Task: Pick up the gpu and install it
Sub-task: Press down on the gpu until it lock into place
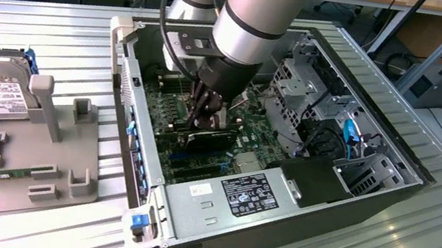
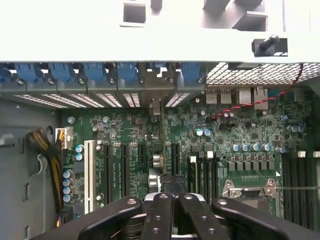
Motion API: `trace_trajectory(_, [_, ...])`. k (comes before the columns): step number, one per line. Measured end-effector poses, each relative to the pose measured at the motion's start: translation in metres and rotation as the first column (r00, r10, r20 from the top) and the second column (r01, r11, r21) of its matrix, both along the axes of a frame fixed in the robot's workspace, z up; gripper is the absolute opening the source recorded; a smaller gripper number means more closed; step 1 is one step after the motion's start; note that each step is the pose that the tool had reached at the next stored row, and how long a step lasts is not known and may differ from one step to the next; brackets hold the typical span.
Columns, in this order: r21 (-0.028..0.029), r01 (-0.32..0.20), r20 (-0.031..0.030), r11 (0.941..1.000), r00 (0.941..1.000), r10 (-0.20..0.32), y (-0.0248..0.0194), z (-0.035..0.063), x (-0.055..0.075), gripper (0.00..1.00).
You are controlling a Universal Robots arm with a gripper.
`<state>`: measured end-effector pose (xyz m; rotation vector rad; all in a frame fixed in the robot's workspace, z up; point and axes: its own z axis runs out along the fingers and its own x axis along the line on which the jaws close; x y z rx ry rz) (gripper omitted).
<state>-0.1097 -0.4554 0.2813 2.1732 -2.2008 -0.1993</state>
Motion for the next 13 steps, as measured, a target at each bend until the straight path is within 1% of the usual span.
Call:
trace_trajectory(6, [-0.0002,0.0,0.0,1.0,1.0,0.0,-0.0039,-0.0027,-0.0027,0.11])
trace_trajectory(13, [-0.0007,0.0,-0.0002,1.0,1.0,0.0,-0.0041,-0.0061,-0.0094,0.11])
